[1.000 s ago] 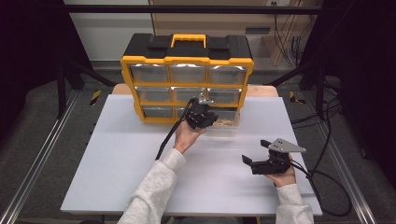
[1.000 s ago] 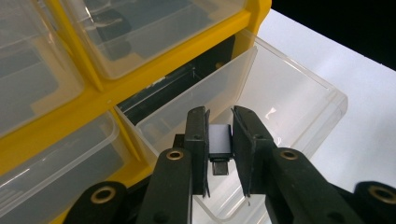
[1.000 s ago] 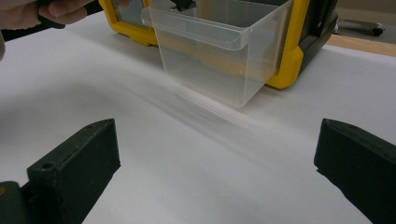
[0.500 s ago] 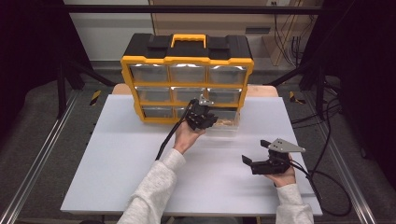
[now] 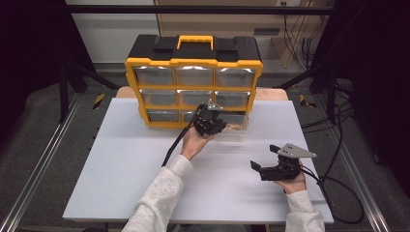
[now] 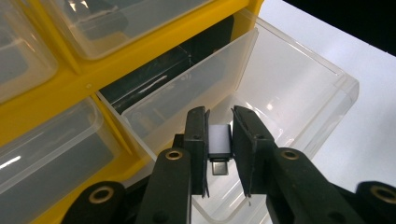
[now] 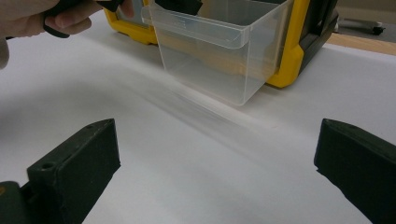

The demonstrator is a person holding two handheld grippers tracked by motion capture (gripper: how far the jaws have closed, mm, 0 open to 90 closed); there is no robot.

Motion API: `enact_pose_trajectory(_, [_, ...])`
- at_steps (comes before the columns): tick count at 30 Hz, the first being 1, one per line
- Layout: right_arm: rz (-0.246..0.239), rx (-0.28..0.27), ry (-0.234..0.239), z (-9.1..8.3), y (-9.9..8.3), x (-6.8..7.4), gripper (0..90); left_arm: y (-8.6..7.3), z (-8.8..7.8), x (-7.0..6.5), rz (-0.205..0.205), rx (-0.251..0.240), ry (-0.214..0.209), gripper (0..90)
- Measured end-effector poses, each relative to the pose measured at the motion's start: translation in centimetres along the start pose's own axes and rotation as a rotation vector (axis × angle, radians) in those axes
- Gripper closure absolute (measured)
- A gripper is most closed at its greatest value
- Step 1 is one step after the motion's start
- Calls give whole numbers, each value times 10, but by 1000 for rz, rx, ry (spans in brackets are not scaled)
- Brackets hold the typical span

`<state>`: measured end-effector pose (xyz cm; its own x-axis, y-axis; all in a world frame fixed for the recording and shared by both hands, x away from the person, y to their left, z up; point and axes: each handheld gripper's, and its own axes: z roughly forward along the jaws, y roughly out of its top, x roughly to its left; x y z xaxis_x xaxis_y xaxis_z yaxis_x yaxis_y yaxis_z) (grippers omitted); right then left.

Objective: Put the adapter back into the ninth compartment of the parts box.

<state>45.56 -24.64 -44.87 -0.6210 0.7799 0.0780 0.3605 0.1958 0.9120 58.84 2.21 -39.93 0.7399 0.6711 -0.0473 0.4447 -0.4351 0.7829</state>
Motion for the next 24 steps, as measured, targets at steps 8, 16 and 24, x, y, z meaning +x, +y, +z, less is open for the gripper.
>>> enact_pose_trajectory(8, [2,-3,0,0,0,0,4,4,-11,1,-16,-54,-7,626])
enact_pose_trajectory(16, [1,-3,-1,0,0,0,5,6,-27,2,-24,-113,-11,499])
enact_pose_trajectory(24, [1,-4,-3,-1,0,0,5,6,-42,3,-35,-137,-15,321])
